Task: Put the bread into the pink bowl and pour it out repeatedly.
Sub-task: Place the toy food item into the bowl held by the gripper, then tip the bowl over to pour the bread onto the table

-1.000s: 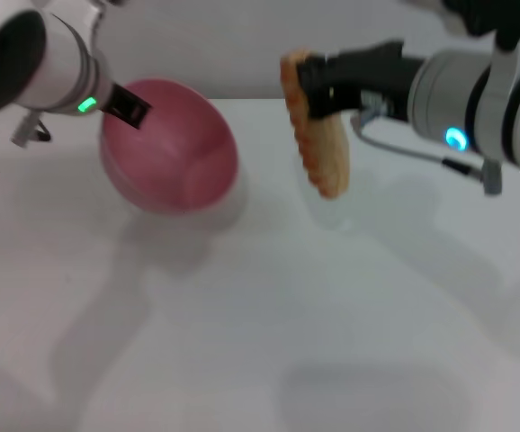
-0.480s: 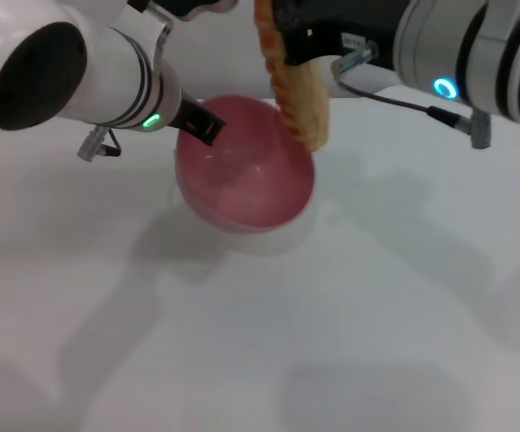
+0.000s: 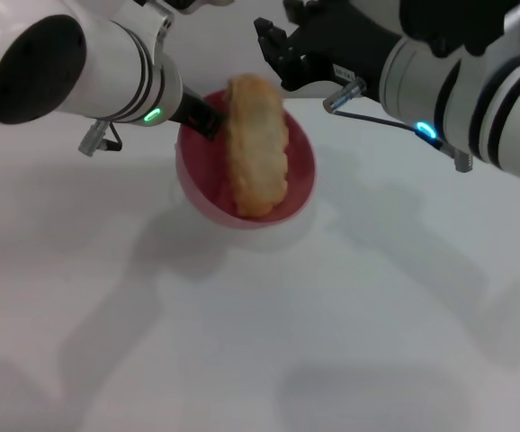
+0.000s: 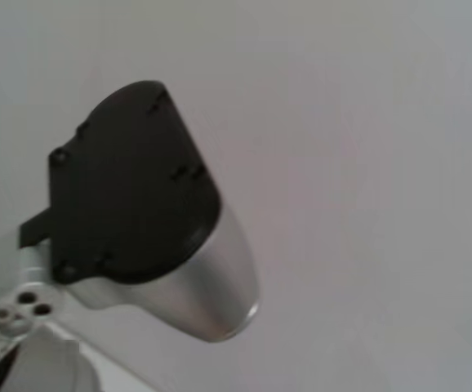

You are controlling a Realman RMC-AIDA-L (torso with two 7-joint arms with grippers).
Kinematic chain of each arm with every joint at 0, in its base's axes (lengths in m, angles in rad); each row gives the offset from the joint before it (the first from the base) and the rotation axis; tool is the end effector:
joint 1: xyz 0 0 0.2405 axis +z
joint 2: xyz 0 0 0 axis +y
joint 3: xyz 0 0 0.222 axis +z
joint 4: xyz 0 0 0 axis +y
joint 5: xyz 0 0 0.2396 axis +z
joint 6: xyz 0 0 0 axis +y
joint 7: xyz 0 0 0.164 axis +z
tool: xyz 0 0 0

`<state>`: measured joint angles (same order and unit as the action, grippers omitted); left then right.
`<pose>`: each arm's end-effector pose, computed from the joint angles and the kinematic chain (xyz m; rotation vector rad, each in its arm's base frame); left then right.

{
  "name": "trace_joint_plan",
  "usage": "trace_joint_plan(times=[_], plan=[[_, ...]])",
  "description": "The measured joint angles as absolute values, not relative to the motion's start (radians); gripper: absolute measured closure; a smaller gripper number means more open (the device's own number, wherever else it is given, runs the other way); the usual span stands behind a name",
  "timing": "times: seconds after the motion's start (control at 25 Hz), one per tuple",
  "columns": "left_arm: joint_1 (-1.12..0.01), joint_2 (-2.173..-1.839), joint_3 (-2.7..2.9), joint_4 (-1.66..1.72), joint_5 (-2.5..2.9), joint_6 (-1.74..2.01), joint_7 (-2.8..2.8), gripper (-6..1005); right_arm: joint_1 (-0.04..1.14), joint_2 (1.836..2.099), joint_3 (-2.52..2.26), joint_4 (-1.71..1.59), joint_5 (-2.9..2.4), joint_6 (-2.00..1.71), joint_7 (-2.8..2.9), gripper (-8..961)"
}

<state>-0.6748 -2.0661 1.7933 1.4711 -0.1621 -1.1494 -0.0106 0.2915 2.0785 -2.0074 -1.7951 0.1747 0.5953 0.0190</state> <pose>-0.0683 0.4106 -0.0265 -2.1795 -0.6347 0.2625 0.0084 0.3608 -0.0251 -2.1993 0.4218 0.4274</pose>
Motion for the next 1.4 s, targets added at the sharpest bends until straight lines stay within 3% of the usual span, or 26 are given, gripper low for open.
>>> trace_joint_plan(times=[0.16,0.56,0.84,1.04,1.4], plan=[[-0.675,-2.066,1.793,1.47,-0.164,-1.149,-0.011,944,0.274,2.079,-2.01,-1.758,0.131,0.481,0.016,627],[-0.682,-2.065,1.786,1.441,-0.167,-1.139,-0.011,944,0.051,2.087,-1.889,-1.608,-0.291,-0.065,0.052,287],[-0.705,-2.066,1.814,1.446,-0.158,-1.159,-0.01,944,-0.081,2.089,-1.78,-1.407,-0.313,-0.469,-0.052,287],[-0.715,-2.067,1.815,1.442,-0.158,-1.162,-0.012,944,-0.148,2.09,-1.793,-1.305,-0.013,-0.816,-0.251,287],[-0.717,-2.068,1.814,1.437,-0.157,-1.166,-0.02,943,-0.137,2.084,-1.799,-1.268,0.463,-0.633,-0.272,287]])
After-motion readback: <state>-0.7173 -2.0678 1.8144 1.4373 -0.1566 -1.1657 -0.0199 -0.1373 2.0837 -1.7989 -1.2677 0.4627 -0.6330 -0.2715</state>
